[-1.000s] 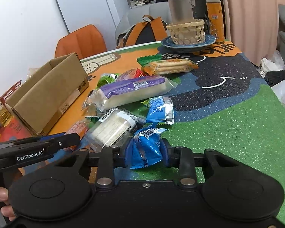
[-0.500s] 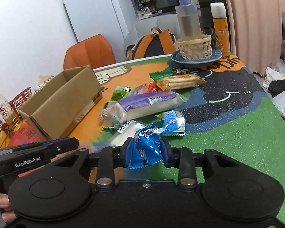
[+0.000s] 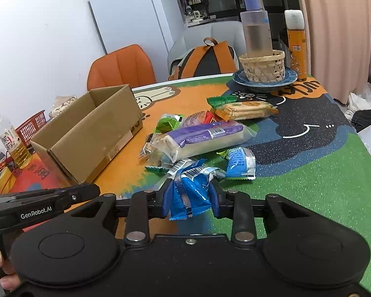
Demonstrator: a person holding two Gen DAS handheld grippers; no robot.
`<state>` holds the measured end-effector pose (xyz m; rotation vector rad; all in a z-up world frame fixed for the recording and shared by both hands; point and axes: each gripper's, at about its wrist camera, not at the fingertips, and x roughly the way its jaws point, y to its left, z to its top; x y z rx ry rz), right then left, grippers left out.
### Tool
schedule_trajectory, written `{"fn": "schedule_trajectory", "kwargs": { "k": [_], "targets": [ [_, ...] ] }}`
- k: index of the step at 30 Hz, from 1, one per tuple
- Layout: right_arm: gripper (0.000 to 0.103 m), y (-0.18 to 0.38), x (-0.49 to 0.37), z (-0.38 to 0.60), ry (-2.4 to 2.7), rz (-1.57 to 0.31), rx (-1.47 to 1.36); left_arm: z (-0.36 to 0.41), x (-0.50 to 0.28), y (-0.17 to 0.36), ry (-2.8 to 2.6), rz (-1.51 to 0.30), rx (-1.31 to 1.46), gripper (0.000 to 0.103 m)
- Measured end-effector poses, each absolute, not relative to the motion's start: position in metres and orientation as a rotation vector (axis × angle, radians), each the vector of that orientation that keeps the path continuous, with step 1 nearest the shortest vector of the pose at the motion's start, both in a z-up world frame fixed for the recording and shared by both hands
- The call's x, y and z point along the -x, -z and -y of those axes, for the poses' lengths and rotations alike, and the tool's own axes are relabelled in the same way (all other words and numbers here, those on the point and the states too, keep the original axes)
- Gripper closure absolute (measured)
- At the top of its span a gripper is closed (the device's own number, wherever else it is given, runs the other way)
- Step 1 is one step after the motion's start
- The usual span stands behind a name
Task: Organize snacks
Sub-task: 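Grasp the blue snack packet with the right gripper while the left grasps the pink sausage bag, then carry both held packets over the open cardboard box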
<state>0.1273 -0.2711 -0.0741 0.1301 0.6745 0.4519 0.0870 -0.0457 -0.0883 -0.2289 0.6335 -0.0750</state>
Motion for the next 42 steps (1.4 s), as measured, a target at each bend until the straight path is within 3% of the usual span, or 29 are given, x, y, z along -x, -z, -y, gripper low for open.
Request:
{"fn": "schedule_trajectory", "kwargs": {
  "k": [1, 3, 7, 18, 20, 23, 26, 42],
  "targets": [
    [0.071, 0.075, -0.128, 0.272, -0.45, -0.677, -0.131, 0.046, -0.087, 0.09, 0.069, -0.639, 0.227, 0.078],
    [0.071, 0.078, -0.129, 0.272, -0.448, -0.684, -0.134, 0.047, -0.087, 0.092, 0.059, -0.637, 0.224, 0.05],
    [0.071, 0.085, -0.13, 0.275, -0.442, -0.701, -0.141, 0.051, -0.088, 0.098, 0.062, -0.634, 0.212, 0.045],
    [0.071, 0.096, -0.132, 0.283, -0.436, -0.72, -0.166, 0.068, -0.093, 0.117, 0.066, -0.664, 0.117, 0.046],
    [0.071, 0.096, -0.132, 0.283, -0.435, -0.721, -0.169, 0.072, -0.091, 0.118, 0.055, -0.669, 0.062, 0.055],
    [0.071, 0.095, -0.132, 0.282, -0.44, -0.721, -0.173, 0.068, -0.089, 0.118, 0.026, -0.671, 0.042, 0.079],
    [0.071, 0.093, -0.131, 0.279, -0.448, -0.718, -0.171, 0.059, -0.087, 0.116, 0.039, -0.673, 0.085, 0.083],
    [0.071, 0.062, -0.125, 0.257, -0.502, -0.64, -0.148, 0.041, -0.067, 0.067, 0.027, -0.532, 0.133, 0.085]
  ]
}}
